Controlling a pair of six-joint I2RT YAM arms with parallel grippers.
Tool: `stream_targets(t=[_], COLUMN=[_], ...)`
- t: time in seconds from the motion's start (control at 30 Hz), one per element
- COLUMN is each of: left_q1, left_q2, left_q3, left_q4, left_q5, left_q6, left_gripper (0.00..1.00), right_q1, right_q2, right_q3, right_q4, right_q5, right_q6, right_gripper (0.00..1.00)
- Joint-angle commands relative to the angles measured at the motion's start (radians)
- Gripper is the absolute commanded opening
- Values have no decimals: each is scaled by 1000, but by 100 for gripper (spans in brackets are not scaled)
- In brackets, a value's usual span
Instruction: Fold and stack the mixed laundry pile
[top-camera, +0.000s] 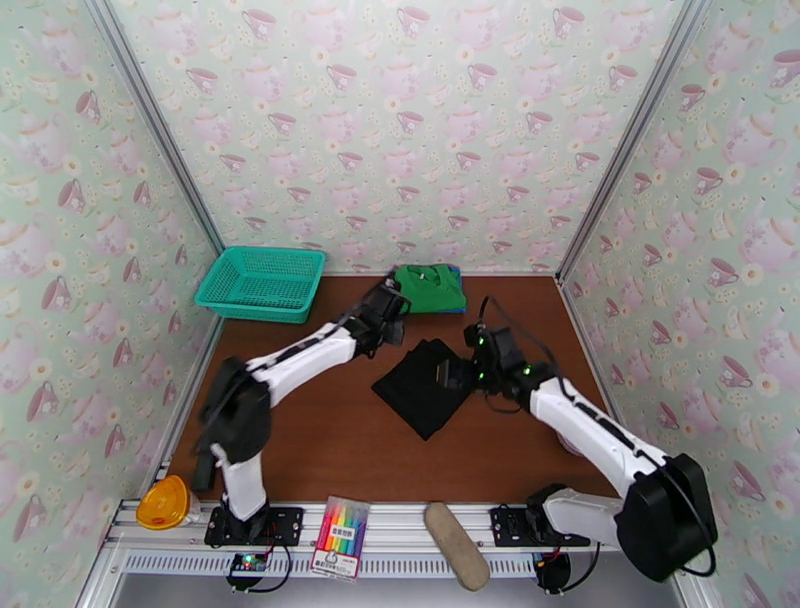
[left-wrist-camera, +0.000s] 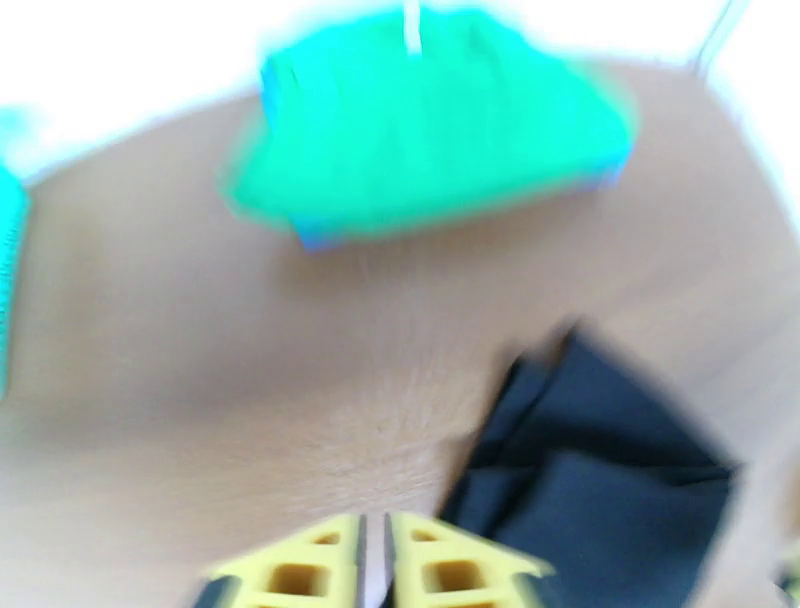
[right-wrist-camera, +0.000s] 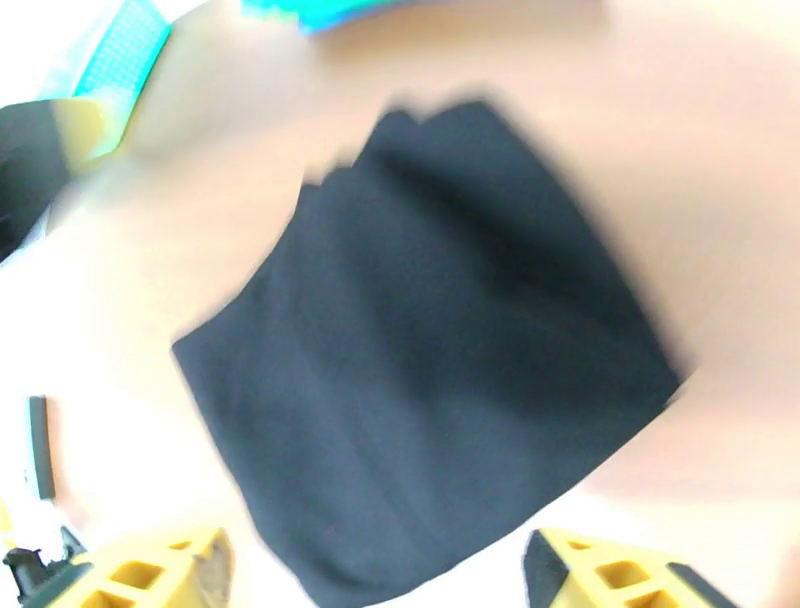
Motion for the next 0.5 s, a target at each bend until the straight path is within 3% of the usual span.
stream_targets(t=[0.0,0.13,0.2,0.33,0.47], left_q1=[-34,-65,-79,-112,-124], left_q2=[-101,-192,-218,-225,-183], left_q3=[-99,-322,-430,-545,-563], left_q4=[-145,-34,75,194,216], left_q5=[-38,106,171,170,157], left_q6=[-156,-354,-435,-562,-640], left_gripper=[47,64,73,100,100], right_q1=[-59,-90,-89,-91,-91], right_q2=[154,349,428,554,654], right_q3=[120,283,358,460,499], right_q4=[-181,-251,-276,-326,-347], right_q5=[-71,-45,-41,-58,-43], right_q6=[-303,-472,-541,-624,-651], right_gripper=[89,100,100,100,100])
